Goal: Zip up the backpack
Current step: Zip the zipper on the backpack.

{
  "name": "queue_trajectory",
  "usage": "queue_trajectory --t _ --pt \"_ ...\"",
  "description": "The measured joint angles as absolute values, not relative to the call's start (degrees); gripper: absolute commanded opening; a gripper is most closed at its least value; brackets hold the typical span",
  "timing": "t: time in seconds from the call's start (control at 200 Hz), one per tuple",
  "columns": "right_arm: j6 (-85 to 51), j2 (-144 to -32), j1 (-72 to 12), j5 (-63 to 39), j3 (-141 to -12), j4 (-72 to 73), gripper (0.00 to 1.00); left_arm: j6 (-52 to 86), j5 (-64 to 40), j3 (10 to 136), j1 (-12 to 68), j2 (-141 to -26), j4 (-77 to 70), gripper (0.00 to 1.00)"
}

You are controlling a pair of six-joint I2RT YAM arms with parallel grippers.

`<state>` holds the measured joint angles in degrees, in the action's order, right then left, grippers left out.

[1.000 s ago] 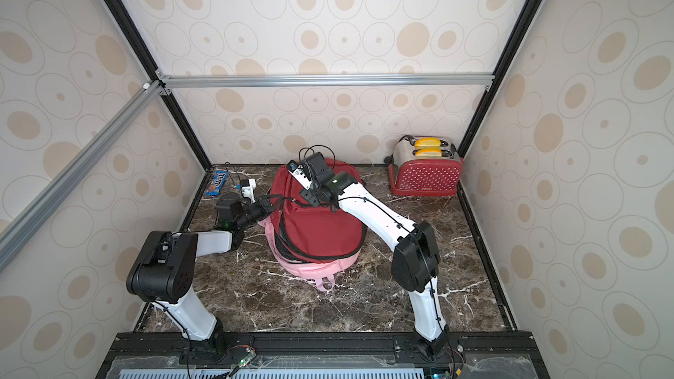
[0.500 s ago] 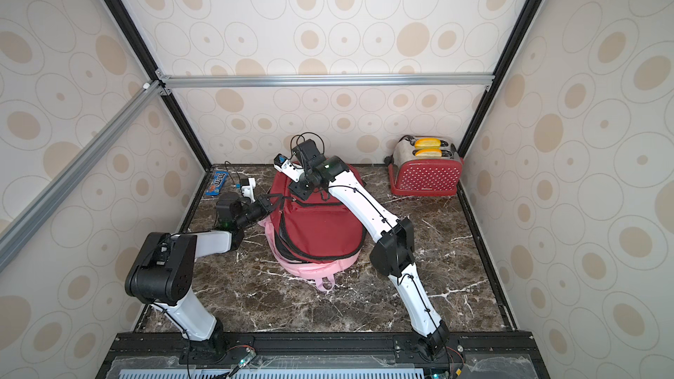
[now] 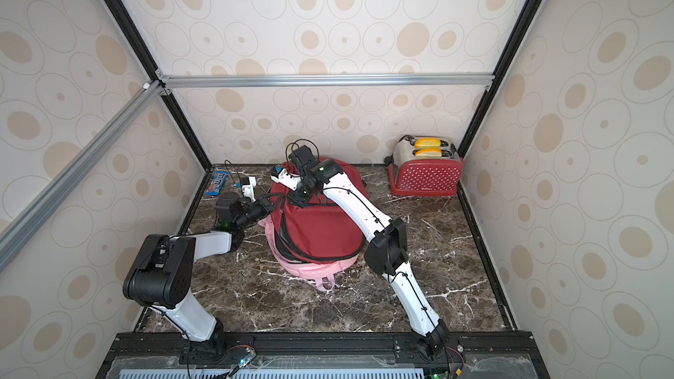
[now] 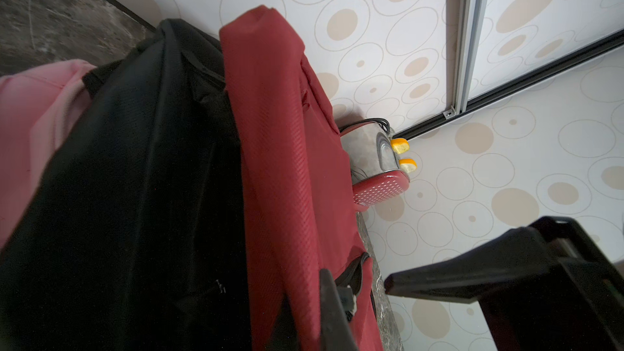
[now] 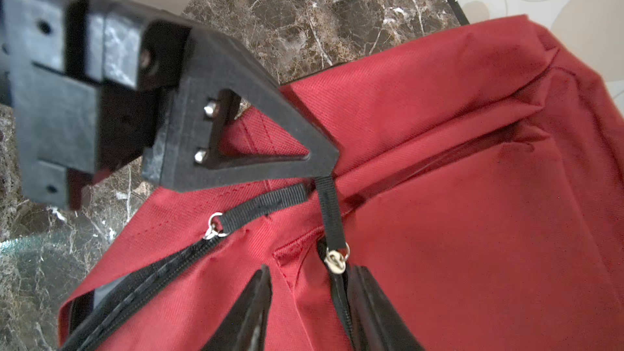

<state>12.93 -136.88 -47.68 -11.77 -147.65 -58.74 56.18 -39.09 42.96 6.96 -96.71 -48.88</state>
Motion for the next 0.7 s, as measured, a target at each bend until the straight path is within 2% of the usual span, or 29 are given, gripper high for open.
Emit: queue_trajectory --t 0.341,0.696 --pt "14.00 -138.26 -47.68 -11.68 -149.80 -58.76 0.44 56.38 -38.92 42.96 8.03 -96.14 -49.28 0.00" --pt "14.24 -140.07 -47.64 -11.77 -150.17 -58.74 0.34 57.17 -38.87 42.87 8.49 -96.09 -50.11 0.00"
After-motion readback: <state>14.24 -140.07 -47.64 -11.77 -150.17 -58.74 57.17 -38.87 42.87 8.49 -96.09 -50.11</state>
